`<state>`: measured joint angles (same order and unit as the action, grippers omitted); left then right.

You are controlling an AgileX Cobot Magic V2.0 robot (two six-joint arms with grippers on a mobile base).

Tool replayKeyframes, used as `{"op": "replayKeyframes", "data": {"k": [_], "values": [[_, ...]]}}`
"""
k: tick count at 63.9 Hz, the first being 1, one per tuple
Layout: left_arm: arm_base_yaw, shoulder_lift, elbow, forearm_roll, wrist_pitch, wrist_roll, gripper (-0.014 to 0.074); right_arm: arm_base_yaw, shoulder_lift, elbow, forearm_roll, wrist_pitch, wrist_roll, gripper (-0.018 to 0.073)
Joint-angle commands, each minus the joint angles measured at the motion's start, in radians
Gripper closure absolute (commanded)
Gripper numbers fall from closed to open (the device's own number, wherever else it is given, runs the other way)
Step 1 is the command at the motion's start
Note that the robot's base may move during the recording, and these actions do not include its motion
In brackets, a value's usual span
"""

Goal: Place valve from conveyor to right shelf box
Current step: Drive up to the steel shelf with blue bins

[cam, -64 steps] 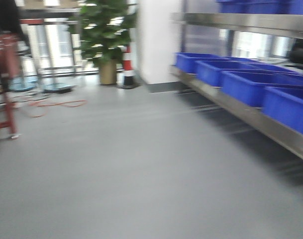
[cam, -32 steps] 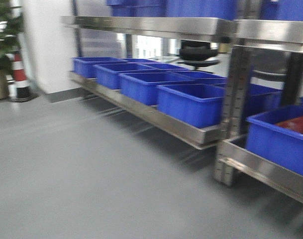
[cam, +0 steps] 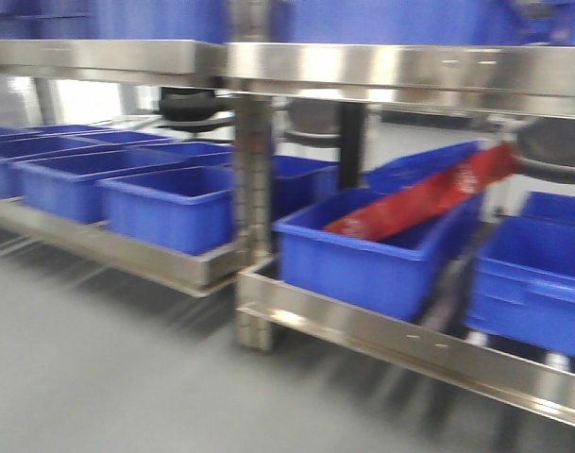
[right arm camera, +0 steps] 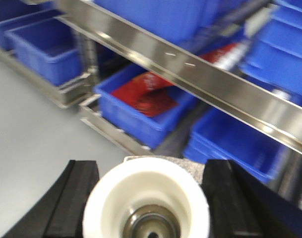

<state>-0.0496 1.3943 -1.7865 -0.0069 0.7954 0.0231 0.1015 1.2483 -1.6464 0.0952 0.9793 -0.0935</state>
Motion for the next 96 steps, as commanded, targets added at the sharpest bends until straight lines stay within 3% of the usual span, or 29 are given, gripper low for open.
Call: {"op": "replayKeyframes", "data": {"k": [1,96], "values": [[-0.005,-0.013,-0.012,-0.007,-0.055,-0.008,0.0708,0.0,-0.014,-0.017,-0.011,-0.072,-0.001,0.0711],[-0.005,-0.013,-0.012,-0.007,-0.058,-0.008,0.0708,0.0,-0.014,-0.017,-0.011,-0.072,-0.001,0.0711]]}}
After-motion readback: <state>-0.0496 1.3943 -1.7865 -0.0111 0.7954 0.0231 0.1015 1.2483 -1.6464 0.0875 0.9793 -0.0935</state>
